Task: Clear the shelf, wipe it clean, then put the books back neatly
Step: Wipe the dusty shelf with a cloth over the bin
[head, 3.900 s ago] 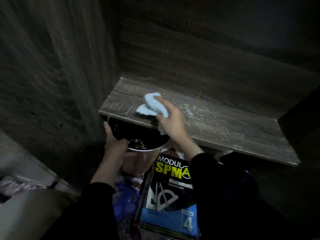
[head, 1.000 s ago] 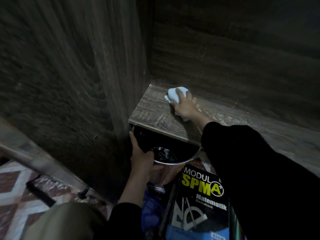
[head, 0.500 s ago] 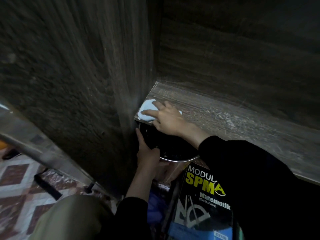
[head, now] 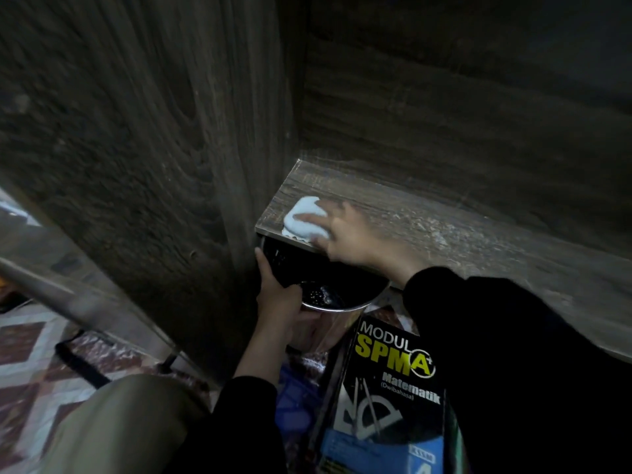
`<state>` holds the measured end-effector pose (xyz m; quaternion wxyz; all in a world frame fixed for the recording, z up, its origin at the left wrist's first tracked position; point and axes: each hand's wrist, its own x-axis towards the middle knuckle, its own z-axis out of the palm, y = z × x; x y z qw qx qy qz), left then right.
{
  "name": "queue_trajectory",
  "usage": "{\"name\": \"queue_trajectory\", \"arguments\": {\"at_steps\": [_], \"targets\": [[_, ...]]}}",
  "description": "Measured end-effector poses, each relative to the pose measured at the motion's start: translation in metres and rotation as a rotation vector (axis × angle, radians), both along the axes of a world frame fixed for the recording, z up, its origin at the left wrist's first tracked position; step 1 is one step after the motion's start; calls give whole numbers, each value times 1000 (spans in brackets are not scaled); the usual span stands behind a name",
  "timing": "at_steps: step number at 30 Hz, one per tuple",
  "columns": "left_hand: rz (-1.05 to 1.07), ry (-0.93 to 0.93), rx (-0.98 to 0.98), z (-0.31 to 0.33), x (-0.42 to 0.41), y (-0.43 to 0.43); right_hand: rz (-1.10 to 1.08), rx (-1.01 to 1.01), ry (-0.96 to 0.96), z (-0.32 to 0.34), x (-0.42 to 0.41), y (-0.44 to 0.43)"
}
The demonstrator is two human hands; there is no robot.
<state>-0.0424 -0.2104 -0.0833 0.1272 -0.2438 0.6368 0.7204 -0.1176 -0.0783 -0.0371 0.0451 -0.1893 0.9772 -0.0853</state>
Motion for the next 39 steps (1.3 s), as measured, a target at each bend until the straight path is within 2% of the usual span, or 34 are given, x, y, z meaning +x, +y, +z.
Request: {"name": "queue_trajectory", "arguments": {"at_steps": [3,6,7,9,11,13,15,17,20,22,25,28,31,37,39], "targets": [[-18,-4,-5,2,0,3,1,153,116,-22,38,1],[-28,-12,-9,0,0,3,72,138,212,-20,61,15],[-25,-12,-19,0,1,4,64,45,176,-17,64,24],[-36,2,-27,-1,1,5,-15,-330,115,-6,67,47],[-40,22,-15,-1,0,9,-238,-579,237,-3,69,82],[-35,31,19,-1,0,12,-545,-668,385,-3,72,129],[-41,40,26,-2,-1,13,-874,-614,498,-6,78,180],[-43,48,9,-4,-1,13,-1141,-435,533,-10,89,229],[-48,55,10,-5,-2,13,-1375,-273,402,-17,109,272],[-46,58,15,-6,-2,13,-1421,-166,279,-22,114,283],[-53,55,14,-6,-2,15,-1337,-50,221,-27,101,272],[-57,64,10,-8,-3,17,-1129,52,268,-30,79,223],[-44,52,11,-12,-5,18,-889,113,228,-32,63,149],[-34,44,-24,-12,-5,17,-448,-1,158,-34,71,23],[-34,47,-40,-12,-4,15,-279,-11,238,-38,81,10]]}}
